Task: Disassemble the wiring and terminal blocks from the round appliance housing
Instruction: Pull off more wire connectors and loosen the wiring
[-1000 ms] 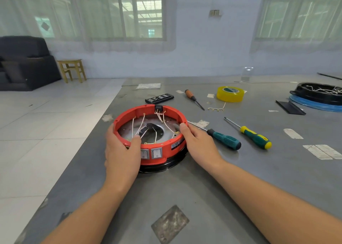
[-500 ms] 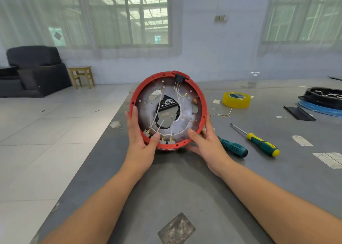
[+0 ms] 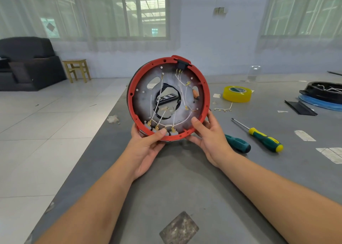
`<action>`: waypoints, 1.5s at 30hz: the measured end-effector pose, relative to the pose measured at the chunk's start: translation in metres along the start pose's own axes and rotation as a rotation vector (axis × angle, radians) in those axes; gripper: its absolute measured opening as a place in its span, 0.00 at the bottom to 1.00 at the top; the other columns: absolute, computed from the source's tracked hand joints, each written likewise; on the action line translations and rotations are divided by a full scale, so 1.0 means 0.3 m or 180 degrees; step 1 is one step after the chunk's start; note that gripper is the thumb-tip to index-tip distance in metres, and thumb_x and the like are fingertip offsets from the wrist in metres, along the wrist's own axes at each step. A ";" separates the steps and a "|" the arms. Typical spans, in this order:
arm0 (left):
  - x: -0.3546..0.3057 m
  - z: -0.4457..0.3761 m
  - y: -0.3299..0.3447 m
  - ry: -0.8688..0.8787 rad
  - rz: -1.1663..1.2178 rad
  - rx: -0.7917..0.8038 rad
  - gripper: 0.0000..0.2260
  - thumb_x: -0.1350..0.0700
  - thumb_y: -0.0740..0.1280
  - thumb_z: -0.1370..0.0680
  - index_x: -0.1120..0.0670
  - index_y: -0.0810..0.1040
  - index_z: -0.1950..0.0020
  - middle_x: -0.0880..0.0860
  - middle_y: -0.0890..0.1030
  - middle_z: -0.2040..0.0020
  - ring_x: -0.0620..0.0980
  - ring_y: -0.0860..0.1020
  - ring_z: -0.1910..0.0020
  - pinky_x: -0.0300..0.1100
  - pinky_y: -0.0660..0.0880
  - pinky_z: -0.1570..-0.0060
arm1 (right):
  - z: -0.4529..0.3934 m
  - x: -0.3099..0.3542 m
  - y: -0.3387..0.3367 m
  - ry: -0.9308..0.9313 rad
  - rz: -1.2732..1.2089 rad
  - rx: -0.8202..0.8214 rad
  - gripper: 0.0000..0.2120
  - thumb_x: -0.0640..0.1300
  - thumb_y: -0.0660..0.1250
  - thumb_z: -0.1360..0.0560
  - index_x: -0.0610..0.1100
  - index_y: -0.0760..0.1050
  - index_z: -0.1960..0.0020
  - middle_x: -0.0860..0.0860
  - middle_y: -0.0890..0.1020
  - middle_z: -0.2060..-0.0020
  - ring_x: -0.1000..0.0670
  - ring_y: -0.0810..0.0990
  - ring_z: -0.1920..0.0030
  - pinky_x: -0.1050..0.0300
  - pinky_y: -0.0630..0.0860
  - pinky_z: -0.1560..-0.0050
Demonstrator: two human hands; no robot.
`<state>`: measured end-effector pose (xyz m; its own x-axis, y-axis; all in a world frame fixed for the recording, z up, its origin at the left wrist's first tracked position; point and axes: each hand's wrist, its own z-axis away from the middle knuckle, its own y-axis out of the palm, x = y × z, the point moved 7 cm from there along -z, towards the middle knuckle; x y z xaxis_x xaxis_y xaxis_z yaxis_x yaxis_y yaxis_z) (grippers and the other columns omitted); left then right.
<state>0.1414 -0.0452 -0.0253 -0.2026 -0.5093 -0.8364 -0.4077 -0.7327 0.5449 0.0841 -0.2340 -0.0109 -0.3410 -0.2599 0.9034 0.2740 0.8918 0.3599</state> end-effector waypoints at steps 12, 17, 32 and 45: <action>0.007 -0.016 -0.032 -0.0095 0.0593 -0.0052 0.44 0.77 0.75 0.35 0.42 0.68 0.28 0.64 0.84 0.39 0.71 0.83 0.41 0.69 0.80 0.44 | 0.030 0.044 0.046 -0.0531 0.2184 0.0372 0.27 0.61 0.68 0.22 0.63 0.65 0.25 0.66 0.77 0.34 0.62 0.77 0.36 0.59 0.77 0.39; -0.009 -0.017 -0.046 0.0150 0.0501 -0.0366 0.39 0.79 0.68 0.28 0.42 0.64 0.31 0.57 0.88 0.52 0.63 0.87 0.47 0.61 0.84 0.50 | 0.061 0.145 -0.024 -0.1378 0.5271 -0.0327 0.18 0.50 0.62 0.21 0.51 0.75 0.31 0.51 0.78 0.36 0.45 0.78 0.40 0.49 0.74 0.43; -0.034 -0.011 -0.092 0.0285 0.0739 -0.0912 0.36 0.77 0.69 0.26 0.49 0.64 0.25 0.64 0.85 0.42 0.64 0.87 0.47 0.58 0.85 0.50 | 0.031 0.117 -0.162 -0.0053 0.5962 -0.0620 0.12 0.50 0.55 0.15 0.45 0.72 0.38 0.45 0.77 0.42 0.42 0.76 0.41 0.48 0.70 0.50; -0.069 -0.017 -0.162 0.0314 0.0691 -0.1060 0.34 0.78 0.66 0.25 0.50 0.66 0.27 0.66 0.83 0.40 0.66 0.86 0.47 0.64 0.83 0.47 | 0.099 0.107 -0.004 -0.1148 0.4414 0.0620 0.14 0.61 0.58 0.18 0.63 0.66 0.34 0.62 0.75 0.60 0.55 0.74 0.60 0.55 0.71 0.61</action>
<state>0.1699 -0.0014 -0.0341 -0.1593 -0.6973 -0.6989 -0.0511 -0.7012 0.7112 0.0461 -0.2324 0.0107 -0.1194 0.9194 0.3747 0.4517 0.3864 -0.8042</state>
